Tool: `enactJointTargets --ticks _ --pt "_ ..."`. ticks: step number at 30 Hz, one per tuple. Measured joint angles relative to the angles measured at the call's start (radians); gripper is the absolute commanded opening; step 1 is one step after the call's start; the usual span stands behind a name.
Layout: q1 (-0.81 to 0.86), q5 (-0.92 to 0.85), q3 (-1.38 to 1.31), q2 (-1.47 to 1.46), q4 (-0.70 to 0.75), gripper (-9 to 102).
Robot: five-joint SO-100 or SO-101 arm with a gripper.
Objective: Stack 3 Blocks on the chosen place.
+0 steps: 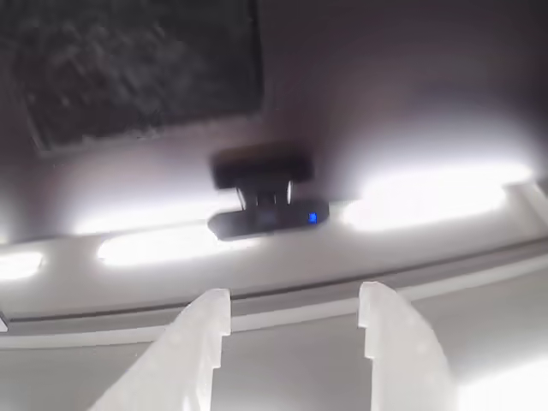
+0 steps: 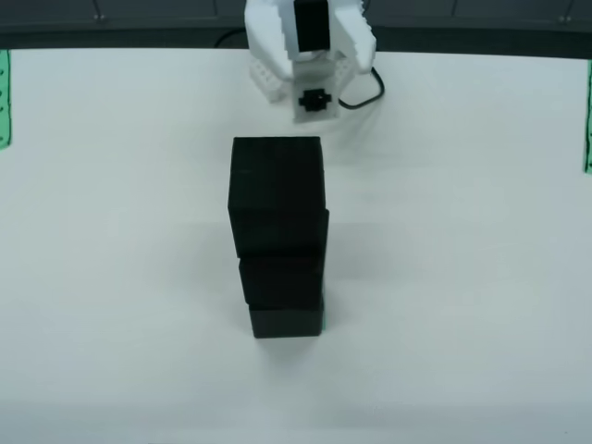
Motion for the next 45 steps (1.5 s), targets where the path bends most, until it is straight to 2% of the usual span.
enactJointTargets --ticks 3,8,13,19,26,32,45 --pt "-0.014 0.084 0.008 0.060 -0.002 0" --pt "-0.015 0.258 0.008 0.103 -0.002 0" --pt "-0.015 0.511 0.008 0.150 0.023 0" --pt "-0.011 0.859 0.005 0.238 0.290 0" --pt "-0.040 1.215 0.003 0.298 0.515 0" --pt "-0.037 1.373 0.003 0.307 0.647 0" --pt "0.015 1.493 0.003 0.307 0.841 0"
